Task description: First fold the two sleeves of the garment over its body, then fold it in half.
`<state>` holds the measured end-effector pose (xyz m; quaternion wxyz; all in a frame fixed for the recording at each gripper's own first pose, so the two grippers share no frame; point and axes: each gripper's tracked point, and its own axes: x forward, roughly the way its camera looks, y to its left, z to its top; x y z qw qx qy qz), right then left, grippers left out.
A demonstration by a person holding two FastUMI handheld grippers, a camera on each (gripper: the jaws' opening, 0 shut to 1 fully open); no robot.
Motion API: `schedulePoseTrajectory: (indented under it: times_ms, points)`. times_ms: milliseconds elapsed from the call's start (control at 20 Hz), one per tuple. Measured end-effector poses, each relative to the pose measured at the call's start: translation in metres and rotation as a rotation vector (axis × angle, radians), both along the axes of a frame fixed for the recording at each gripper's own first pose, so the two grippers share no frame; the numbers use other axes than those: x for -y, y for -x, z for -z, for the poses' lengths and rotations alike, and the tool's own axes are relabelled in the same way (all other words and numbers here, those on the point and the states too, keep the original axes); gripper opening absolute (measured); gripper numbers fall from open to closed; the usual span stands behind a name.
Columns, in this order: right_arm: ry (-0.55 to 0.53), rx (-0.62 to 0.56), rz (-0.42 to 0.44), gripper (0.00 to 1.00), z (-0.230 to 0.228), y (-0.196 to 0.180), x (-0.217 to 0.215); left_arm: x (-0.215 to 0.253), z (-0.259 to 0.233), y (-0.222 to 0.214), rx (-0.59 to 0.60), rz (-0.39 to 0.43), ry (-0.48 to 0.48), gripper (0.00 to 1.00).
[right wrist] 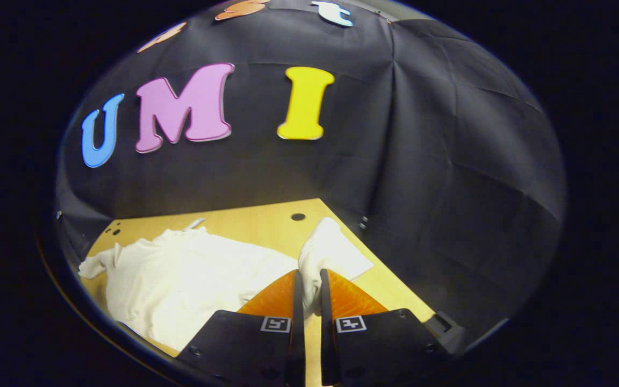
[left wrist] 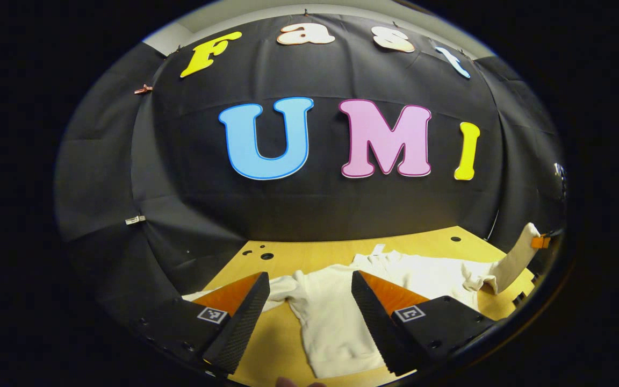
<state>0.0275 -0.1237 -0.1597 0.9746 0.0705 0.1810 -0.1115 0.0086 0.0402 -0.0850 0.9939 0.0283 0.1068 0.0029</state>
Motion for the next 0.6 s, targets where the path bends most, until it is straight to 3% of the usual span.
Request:
schedulePoseTrajectory:
  times_ms: [300,600]
  points:
    - [0.013,0.080,-0.140,0.16,-0.038,-0.058,-0.131,-0.072,0.021,-0.011,-0.032,-0.038,0.068,0.97]
    - [0.037,0.069,-0.275,0.16,-0.023,-0.105,-0.244,-0.153,0.051,-0.021,-0.082,-0.108,0.068,0.97]
